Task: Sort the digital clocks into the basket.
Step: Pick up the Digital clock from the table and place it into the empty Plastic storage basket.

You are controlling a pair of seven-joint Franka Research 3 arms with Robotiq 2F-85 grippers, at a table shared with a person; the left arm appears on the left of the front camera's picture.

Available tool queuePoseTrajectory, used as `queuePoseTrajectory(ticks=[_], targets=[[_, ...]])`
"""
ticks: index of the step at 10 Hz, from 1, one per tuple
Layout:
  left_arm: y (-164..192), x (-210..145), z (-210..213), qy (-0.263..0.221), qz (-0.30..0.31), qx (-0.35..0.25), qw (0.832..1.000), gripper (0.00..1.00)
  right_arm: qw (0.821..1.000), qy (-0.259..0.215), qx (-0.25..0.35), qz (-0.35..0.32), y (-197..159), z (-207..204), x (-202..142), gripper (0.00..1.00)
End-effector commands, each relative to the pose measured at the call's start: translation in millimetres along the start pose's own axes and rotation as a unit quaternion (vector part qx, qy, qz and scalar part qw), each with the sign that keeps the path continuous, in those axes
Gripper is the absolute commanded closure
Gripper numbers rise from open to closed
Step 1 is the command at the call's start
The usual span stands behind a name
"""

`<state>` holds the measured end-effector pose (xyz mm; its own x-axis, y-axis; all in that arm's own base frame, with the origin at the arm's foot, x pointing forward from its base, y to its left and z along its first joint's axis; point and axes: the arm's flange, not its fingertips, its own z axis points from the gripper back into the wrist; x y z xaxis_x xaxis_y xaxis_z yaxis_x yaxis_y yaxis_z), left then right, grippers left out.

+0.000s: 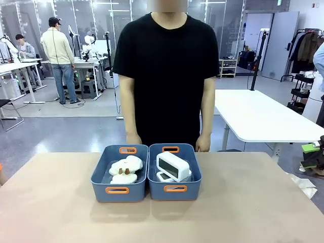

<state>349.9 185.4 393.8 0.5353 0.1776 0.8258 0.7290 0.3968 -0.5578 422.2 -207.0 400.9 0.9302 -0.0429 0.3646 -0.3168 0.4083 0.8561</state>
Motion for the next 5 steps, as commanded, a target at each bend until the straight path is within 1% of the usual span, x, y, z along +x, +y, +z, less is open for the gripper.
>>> queuePoseTrajectory(ticks=[1, 5], targets=[[-2.5, 0.9, -2.7, -0.005, 0.002, 0.011, 1.000, 0.09, 1.000, 0.004, -0.010, -0.008, 1.9, -1.1, -2.1, 0.00], [-2.5, 0.9, -2.7, -0.005, 0.002, 0.011, 1.000, 0.09, 1.000, 0.004, -0.010, -0.008, 1.9, -1.1, -2.1, 0.00]])
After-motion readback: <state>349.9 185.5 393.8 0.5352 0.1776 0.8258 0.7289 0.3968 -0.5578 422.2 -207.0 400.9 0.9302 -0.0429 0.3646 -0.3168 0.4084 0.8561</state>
